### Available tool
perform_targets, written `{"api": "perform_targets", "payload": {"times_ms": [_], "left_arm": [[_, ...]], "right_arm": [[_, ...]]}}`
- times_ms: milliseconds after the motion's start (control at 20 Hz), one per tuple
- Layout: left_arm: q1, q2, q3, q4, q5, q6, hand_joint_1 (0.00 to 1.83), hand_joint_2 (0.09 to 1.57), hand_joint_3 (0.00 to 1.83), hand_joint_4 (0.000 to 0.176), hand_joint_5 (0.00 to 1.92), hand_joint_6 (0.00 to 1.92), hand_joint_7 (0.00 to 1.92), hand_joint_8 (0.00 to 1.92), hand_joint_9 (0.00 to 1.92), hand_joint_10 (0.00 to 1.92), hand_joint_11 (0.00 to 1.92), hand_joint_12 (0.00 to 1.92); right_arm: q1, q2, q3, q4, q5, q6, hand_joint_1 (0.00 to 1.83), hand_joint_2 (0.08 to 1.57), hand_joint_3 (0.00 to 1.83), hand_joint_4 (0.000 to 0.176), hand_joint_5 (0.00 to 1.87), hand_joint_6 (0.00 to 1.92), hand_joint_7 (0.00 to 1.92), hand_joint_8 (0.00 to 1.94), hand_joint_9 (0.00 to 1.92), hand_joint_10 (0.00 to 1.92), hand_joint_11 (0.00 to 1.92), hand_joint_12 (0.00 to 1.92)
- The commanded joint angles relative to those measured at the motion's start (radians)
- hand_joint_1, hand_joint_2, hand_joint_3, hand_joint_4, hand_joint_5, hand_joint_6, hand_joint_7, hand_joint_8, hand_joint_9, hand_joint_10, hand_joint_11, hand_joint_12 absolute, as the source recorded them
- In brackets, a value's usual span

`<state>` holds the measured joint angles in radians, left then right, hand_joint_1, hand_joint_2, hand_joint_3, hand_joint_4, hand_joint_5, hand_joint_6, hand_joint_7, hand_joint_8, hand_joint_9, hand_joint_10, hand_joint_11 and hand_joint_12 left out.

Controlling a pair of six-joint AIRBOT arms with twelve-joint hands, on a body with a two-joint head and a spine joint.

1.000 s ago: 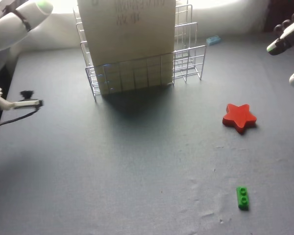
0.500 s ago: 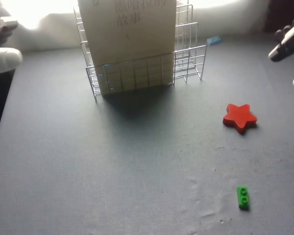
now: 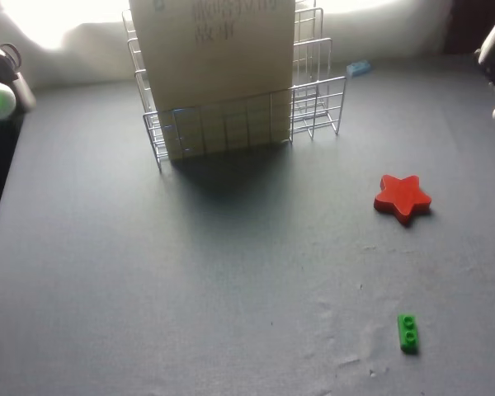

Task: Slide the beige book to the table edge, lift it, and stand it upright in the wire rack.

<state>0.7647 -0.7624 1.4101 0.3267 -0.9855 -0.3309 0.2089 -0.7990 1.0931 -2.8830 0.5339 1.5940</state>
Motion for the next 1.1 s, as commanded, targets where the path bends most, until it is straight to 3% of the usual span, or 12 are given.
{"api": "perform_targets", "payload": {"times_ms": [0,50,150,250,300,450,500,600,800,850,950,1050], "left_arm": [[-0.014,0.016,-0.005,-0.027,-0.108,-0.011,0.65,1.25,0.0,0.0,0.92,1.63,0.96,1.63,0.92,1.81,0.83,1.91],[-0.015,0.025,-0.007,0.006,-0.13,-0.01,0.67,1.26,0.0,0.0,0.91,1.86,1.04,1.86,1.03,1.9,0.92,1.92],[-0.004,0.038,0.009,0.059,-0.163,-0.004,0.75,1.24,0.0,0.028,1.05,1.92,1.21,1.92,1.2,1.92,1.14,1.92],[0.002,0.046,0.023,0.116,-0.227,-0.004,0.86,1.23,0.0,0.026,1.22,1.92,1.31,1.92,1.29,1.92,1.28,1.92],[0.002,0.054,0.02,0.155,-0.263,-0.001,0.89,1.25,0.0,0.026,1.24,1.92,1.35,1.92,1.34,1.92,1.35,1.92],[0.011,0.075,0.008,0.202,-0.292,0.041,0.89,1.26,0.0,0.023,1.3,1.92,1.39,1.92,1.38,1.92,1.4,1.92],[0.015,0.081,0.007,0.202,-0.301,0.06,0.89,1.26,0.0,0.023,1.3,1.92,1.39,1.92,1.38,1.92,1.4,1.92],[0.011,0.102,0.009,0.227,-0.3,0.09,0.86,1.27,0.01,0.021,1.31,1.92,1.4,1.92,1.4,1.92,1.42,1.92],[-0.043,0.111,0.025,0.279,-0.296,0.087,0.83,1.28,0.01,0.006,1.29,1.92,1.38,1.92,1.38,1.92,1.39,1.92],[-0.044,0.116,0.02,0.279,-0.299,0.081,0.84,1.29,0.01,0.0,1.29,1.92,1.38,1.92,1.38,1.92,1.37,1.92],[-0.047,0.124,0.009,0.289,-0.3,0.081,0.85,1.3,0.01,0.0,1.28,1.92,1.37,1.92,1.38,1.92,1.37,1.92],[-0.06,0.124,0.003,0.319,-0.3,0.087,0.86,1.31,0.01,0.0,1.27,1.92,1.36,1.92,1.38,1.92,1.37,1.92]], "right_arm": [[0.016,0.003,-0.008,0.003,-0.102,-0.017,0.51,1.29,0.01,0.0,0.9,1.89,1.07,1.92,1.21,1.91,1.31,1.92],[0.017,0.004,-0.01,0.003,-0.101,-0.031,0.58,1.28,0.0,0.0,1.05,1.91,1.22,1.94,1.39,1.92,1.52,1.92],[0.015,0.012,-0.016,0.003,-0.102,-0.036,0.56,1.35,0.02,0.0,1.22,1.92,1.43,1.94,1.6,1.92,1.72,1.92],[0.015,0.012,-0.019,0.021,-0.086,-0.067,0.58,1.42,0.0,0.0,1.31,1.92,1.51,1.94,1.66,1.92,1.81,1.92],[0.015,0.012,-0.018,0.075,-0.093,-0.127,0.59,1.44,0.0,0.08,1.34,1.92,1.52,1.94,1.68,1.92,1.84,1.92],[0.01,0.012,-0.019,0.239,-0.108,-0.286,0.73,1.4,0.0,0.151,1.28,1.92,1.45,1.94,1.58,1.92,1.73,1.92],[0.006,0.012,-0.02,0.262,-0.108,-0.299,0.73,1.4,0.0,0.151,1.28,1.92,1.45,1.94,1.58,1.92,1.73,1.92],[-0.009,0.013,-0.02,0.312,-0.11,-0.373,0.73,1.39,0.0,0.173,1.26,1.92,1.41,1.94,1.54,1.92,1.68,1.92],[-0.036,0.011,-0.019,0.45,-0.038,-0.554,0.69,1.4,0.0,0.176,1.25,1.92,1.38,1.94,1.5,1.92,1.65,1.92],[-0.07,0.007,-0.014,0.65,-0.011,-0.74,0.75,1.38,0.0,0.176,1.25,1.92,1.4,1.94,1.52,1.92,1.69,1.92],[-0.109,-0.011,0.008,0.886,0.075,-0.956,0.75,1.38,0.0,0.176,1.25,1.92,1.4,1.94,1.52,1.92,1.69,1.92],[-0.133,-0.023,0.015,1.011,0.145,-1.103,0.78,1.36,0.0,0.176,1.24,1.92,1.38,1.94,1.51,1.92,1.68,1.92]]}}
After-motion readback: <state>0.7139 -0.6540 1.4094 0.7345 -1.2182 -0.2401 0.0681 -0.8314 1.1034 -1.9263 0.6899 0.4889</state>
